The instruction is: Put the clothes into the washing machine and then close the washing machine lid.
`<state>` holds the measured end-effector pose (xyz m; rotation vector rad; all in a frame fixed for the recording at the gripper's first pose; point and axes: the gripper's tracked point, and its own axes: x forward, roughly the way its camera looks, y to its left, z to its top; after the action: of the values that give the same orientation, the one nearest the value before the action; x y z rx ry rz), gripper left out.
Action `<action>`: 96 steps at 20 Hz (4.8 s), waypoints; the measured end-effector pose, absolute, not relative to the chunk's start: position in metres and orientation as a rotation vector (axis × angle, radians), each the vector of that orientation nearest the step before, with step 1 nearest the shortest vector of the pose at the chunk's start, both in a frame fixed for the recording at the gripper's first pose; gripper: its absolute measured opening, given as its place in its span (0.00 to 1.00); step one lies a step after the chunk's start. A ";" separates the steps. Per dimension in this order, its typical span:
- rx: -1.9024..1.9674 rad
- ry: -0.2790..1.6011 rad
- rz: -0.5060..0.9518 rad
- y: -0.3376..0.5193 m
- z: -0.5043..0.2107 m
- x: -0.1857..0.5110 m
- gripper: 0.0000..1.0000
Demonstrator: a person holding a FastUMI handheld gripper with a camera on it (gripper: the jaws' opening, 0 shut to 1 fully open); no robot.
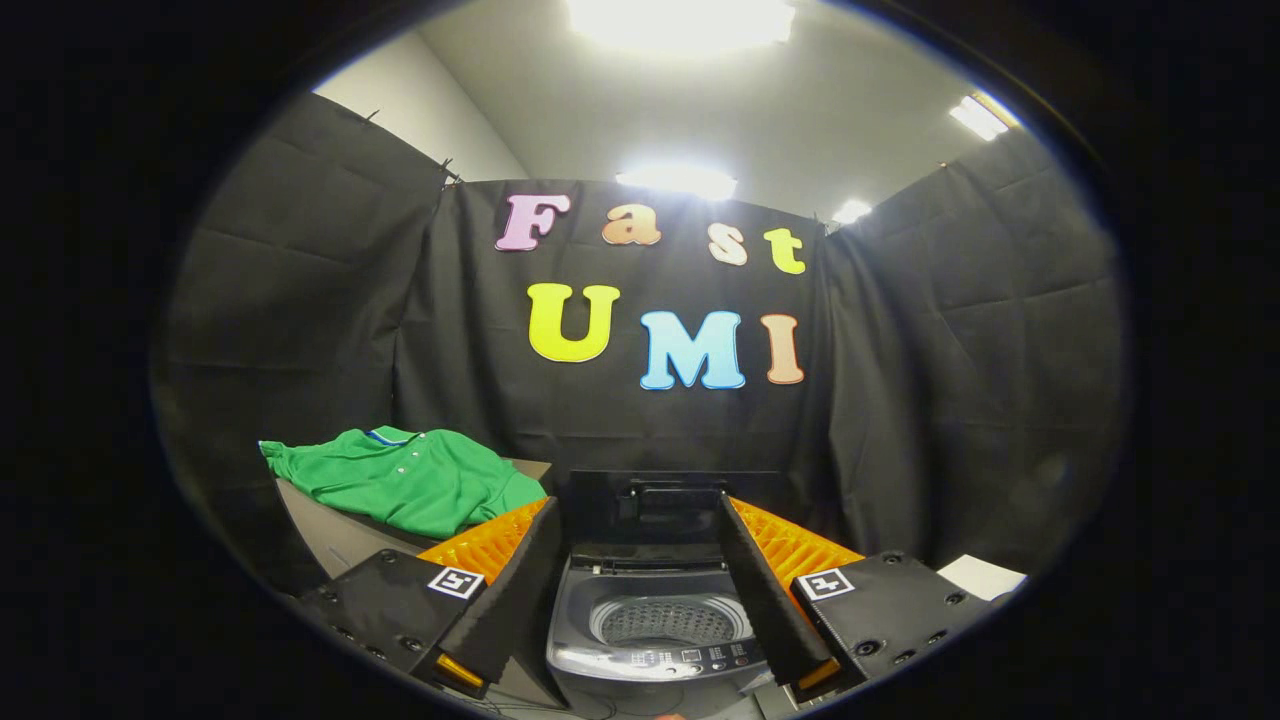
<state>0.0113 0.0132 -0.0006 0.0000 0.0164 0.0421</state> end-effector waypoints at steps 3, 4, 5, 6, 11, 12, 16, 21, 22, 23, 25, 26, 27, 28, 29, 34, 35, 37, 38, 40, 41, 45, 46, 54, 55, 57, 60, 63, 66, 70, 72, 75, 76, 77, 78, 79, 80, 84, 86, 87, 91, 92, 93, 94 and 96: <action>0.008 0.015 0.062 0.024 0.008 0.021 0.98; 0.014 0.015 0.070 0.028 0.010 0.025 0.98; 0.018 0.017 0.077 0.032 0.013 0.030 0.98; 0.021 0.020 0.086 0.037 0.014 0.033 0.98; 0.023 0.026 0.159 0.073 0.027 0.056 0.98; 0.016 0.020 0.176 0.081 0.030 0.060 0.98; 0.025 0.017 0.252 0.117 0.039 0.073 0.98; 0.028 0.051 0.359 0.171 0.045 0.089 0.98; 0.021 0.063 0.378 0.181 0.043 0.092 0.98; 0.015 0.075 0.400 0.192 0.042 0.093 0.98; 0.011 0.089 0.434 0.213 0.041 0.096 0.98; 0.013 0.095 0.448 0.224 0.040 0.098 0.98; 0.014 0.105 0.463 0.234 0.040 0.099 0.98; 0.013 0.117 0.472 0.244 0.038 0.102 0.98; 0.013 0.132 0.482 0.252 0.036 0.106 0.98; 0.021 0.221 0.507 0.294 0.024 0.131 0.98; 0.015 0.241 0.510 0.301 0.022 0.136 0.98; -0.010 0.273 0.514 0.316 0.014 0.148 0.98; -0.028 0.290 0.519 0.324 0.011 0.152 0.98; -0.053 0.325 0.535 0.338 0.002 0.159 0.98; -0.057 0.349 0.546 0.346 -0.003 0.160 0.98; -0.092 0.432 0.577 0.372 -0.023 0.165 0.98; -0.113 0.448 0.565 0.373 -0.030 0.168 0.98; -0.142 0.629 0.496 0.367 -0.079 0.177 0.98; -0.107 0.631 0.489 0.367 -0.077 0.179 0.99; -0.072 0.663 0.477 0.367 -0.078 0.182 0.98; -0.085 0.682 0.491 0.370 -0.078 0.184 0.93; -0.112 0.714 0.500 0.370 -0.079 0.183 0.82; -0.119 0.720 0.498 0.371 -0.076 0.182 0.82; -0.095 0.709 0.500 0.373 -0.073 0.184 0.58; -0.051 0.691 0.475 0.371 -0.073 0.182 0.34; -0.093 0.645 0.503 0.374 -0.069 0.180 0.06; -0.109 0.647 0.516 0.374 -0.070 0.182 0.06; -0.117 0.651 0.532 0.371 -0.067 0.176 0.02; -0.100 0.638 0.542 0.374 -0.067 0.183 0.02; -0.076 0.626 0.551 0.372 -0.061 0.184 0.01; -0.040 0.611 0.563 0.371 -0.054 0.181 0.01; 0.031 0.559 0.601 0.355 -0.026 0.182 0.01; 0.050 0.526 0.613 0.347 -0.011 0.178 0.01; 0.057 0.506 0.615 0.343 -0.005 0.178 0.01; 0.076 0.445 0.622 0.318 0.019 0.179 0.01; 0.091 0.428 0.617 0.310 0.026 0.180 0.01; 0.105 0.422 0.614 0.303 0.030 0.181 0.01; 0.118 0.420 0.611 0.294 0.034 0.183 0.01; 0.127 0.410 0.597 0.276 0.040 0.187 0.01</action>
<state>0.1874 0.2762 0.0404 0.1269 0.4102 0.5966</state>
